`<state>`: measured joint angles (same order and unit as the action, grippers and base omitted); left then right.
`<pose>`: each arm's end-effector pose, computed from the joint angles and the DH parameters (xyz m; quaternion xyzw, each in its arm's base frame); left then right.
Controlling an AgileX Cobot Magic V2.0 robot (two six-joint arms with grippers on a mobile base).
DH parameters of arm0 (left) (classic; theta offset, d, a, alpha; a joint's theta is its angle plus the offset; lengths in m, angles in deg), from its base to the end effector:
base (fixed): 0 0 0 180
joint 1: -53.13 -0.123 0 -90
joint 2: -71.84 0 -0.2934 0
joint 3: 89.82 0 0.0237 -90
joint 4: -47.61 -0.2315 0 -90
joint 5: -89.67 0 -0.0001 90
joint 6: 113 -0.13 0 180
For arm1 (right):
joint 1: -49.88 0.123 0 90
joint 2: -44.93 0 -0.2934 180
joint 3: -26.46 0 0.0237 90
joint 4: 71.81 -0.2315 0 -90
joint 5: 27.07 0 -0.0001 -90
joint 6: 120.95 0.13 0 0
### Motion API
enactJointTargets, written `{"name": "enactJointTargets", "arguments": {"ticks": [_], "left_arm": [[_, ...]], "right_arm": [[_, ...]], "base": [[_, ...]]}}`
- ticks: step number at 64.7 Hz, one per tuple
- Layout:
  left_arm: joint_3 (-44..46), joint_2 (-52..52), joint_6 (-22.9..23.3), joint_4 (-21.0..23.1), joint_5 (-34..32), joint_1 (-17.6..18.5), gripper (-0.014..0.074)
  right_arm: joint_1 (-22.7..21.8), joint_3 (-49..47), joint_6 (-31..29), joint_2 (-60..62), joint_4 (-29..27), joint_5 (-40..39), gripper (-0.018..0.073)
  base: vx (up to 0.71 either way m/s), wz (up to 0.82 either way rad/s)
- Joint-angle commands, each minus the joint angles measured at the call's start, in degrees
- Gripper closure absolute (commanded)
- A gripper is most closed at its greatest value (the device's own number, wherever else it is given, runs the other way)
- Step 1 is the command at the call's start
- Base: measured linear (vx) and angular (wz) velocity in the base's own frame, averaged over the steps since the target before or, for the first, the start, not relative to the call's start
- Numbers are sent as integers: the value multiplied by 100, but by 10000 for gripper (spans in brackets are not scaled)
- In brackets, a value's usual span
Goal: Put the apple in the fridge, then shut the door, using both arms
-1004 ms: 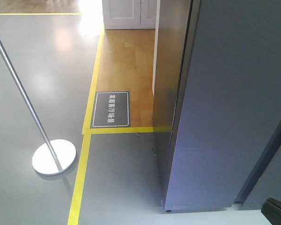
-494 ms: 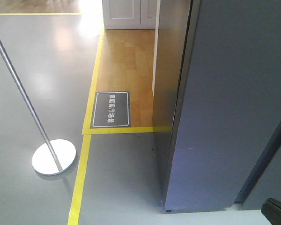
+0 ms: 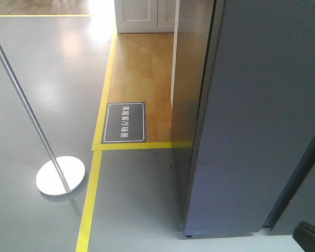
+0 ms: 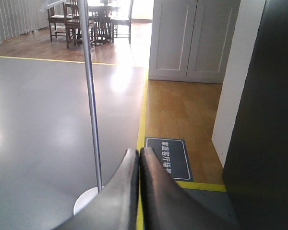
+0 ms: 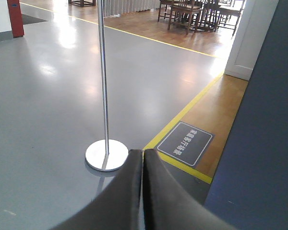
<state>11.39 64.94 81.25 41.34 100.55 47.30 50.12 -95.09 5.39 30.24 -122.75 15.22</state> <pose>0.0663 0.0095 0.1845 -0.0972 0.7397 -0.0055 0.6658 0.0386 0.0681 0.2623 -0.2440 0.7322 0.1536 0.6171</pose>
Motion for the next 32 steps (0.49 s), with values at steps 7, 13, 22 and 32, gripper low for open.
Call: {"name": "enactJointTargets", "arguments": {"ticks": [7,13,22,32], "left_arm": [[97,92,53,-12,-464,21,603],[97,86,53,-12,-464,21,603],[97,86,53,-12,-464,21,603],[97,86,53,-12,-464,21,603]], "right_arm": [[-24,-142,-7,-67,-189,-244,562],[-24,-142,-7,-67,-189,-244,562],[-24,-142,-7,-67,-189,-244,562],[-24,-142,-7,-67,-189,-244,562]], "base": [[0,0],[0,0],[0,0],[0,0]]}}
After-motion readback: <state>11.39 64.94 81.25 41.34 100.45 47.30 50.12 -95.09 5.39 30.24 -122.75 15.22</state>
